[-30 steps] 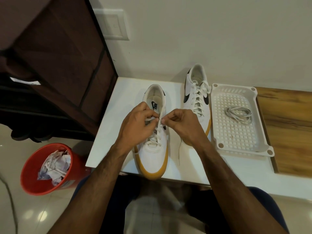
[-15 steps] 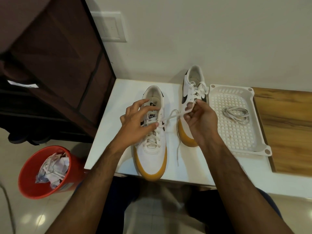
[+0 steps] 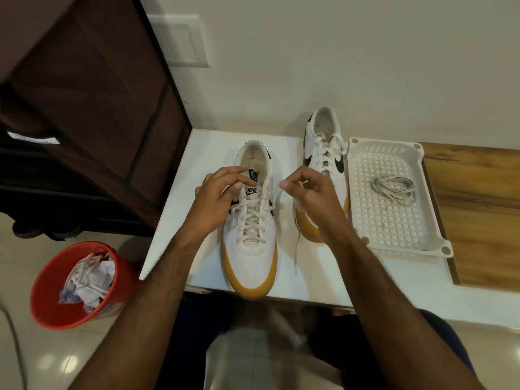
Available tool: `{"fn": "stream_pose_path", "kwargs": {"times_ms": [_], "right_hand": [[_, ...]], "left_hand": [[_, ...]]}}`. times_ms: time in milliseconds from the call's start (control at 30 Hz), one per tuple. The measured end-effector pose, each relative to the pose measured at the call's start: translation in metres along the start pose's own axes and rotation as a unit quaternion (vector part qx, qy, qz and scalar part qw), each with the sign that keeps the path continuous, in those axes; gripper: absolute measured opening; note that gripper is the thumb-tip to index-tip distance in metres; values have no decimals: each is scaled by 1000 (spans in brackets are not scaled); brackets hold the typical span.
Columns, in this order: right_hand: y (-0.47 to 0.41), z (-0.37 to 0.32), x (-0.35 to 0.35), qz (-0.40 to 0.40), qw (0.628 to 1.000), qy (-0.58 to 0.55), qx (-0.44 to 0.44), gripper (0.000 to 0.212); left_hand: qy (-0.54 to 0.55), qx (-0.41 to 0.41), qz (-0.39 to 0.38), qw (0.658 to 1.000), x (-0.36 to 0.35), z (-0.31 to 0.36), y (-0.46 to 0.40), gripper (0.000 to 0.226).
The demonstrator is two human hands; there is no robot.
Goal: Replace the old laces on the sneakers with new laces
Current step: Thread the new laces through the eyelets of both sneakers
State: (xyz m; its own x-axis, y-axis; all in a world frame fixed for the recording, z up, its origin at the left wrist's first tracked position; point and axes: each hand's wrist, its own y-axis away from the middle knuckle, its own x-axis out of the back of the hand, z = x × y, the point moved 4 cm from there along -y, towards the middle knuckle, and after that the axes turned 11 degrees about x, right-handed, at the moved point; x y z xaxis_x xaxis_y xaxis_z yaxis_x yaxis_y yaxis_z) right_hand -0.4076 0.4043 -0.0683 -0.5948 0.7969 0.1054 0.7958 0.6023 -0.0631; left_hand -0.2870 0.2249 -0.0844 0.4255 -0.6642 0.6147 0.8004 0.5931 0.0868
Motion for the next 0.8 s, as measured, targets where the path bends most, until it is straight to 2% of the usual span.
{"fn": "stream_pose_path", "kwargs": {"times_ms": [100, 167, 200, 233, 300, 333, 400, 533, 633, 700, 800], "right_hand": [[-2, -3, 23, 151, 971, -183, -25, 13], [-3, 1, 29, 195, 933, -296, -61, 11], [-3, 5, 26, 189, 928, -312, -83, 13], [-3, 6, 21, 166, 939, -283, -101, 14], [-2, 9, 11, 85, 986, -112, -94, 8], [-1, 8, 5, 41, 996, -26, -75, 6], [1, 8, -5, -27, 997, 59, -34, 19], [2, 11, -12, -136, 976, 169, 3, 23], [1, 14, -10, -155, 968, 195, 19, 23], [2, 11, -10, -142, 977, 155, 18, 20], [2, 9, -10, -117, 985, 128, 15, 17]], "left_hand": [[-2, -1, 1, 1000, 0, 0, 1, 31], [-5, -5, 3, 1000, 1, -1, 1, 29], [-1, -10, 5, 1000, 1, -1, 1, 27], [10, -13, 8, 1000, 1, 1, 2, 24], [42, 1, 17, 999, 4, 4, 6, 17], [47, 17, 24, 998, 8, 5, 8, 14], [41, 51, 22, 998, 13, 2, 12, 9], [14, 137, -87, 987, 14, -12, 18, 46], [46, 145, -161, 975, 12, -11, 25, 42], [71, 129, -165, 975, 14, -5, 26, 32], [135, 102, -140, 975, 18, 5, 26, 31]]}}
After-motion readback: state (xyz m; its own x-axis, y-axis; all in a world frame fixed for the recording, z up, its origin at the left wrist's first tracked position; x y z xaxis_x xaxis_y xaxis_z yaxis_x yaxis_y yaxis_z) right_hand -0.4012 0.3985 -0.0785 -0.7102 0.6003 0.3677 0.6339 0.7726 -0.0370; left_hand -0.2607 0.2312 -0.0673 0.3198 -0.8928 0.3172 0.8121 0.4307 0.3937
